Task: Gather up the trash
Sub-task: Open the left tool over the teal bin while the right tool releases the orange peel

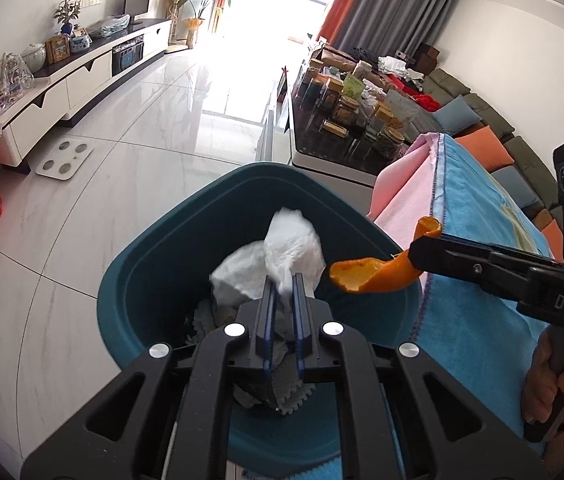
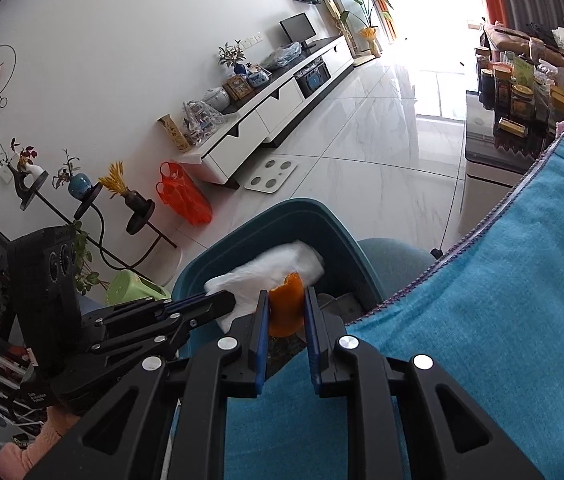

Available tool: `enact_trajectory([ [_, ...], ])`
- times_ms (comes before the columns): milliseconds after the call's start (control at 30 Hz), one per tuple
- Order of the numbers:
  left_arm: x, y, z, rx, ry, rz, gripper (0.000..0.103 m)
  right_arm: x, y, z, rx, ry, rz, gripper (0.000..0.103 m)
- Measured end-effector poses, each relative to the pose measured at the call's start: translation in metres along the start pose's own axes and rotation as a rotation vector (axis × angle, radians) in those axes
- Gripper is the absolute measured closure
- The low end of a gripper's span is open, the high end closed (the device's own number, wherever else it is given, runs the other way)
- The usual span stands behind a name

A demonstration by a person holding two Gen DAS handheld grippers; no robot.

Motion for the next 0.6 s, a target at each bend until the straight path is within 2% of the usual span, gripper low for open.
enact_trajectory([
  [33, -0.001, 0.004, 0.0, -0.003, 0.0, -0.004, 0.096, 0.001, 0.0, 0.001, 0.002, 0.005, -0.003, 0.083],
  [133, -0.001, 0.014, 0.001, -0.011, -0.003, 0.004, 0.087, 0.004, 0.001, 0.001, 0.004, 0.019, -0.006, 0.082],
  [267, -0.001, 0.018, 0.001, -0.013, -0.01, 0.007, 0.086, 0.006, -0.001, -0.001, 0.008, 0.028, -0.001, 0.081],
  [600, 0.012, -0.016, 0.004, 0.074, 0.027, -0.025, 0.073, 0.014, -0.019, -0.006, 0.026, 0.039, 0.013, 0.078],
])
Point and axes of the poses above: each gripper's, at about its wrist camera, not at the fingertips, and y roughly the way its jaws point, x to its right, z to its top, the point moved 7 cm from there along y, roughly the way its jaws point, and after that the axes turned 8 degrees about x, right-handed, at the moved point
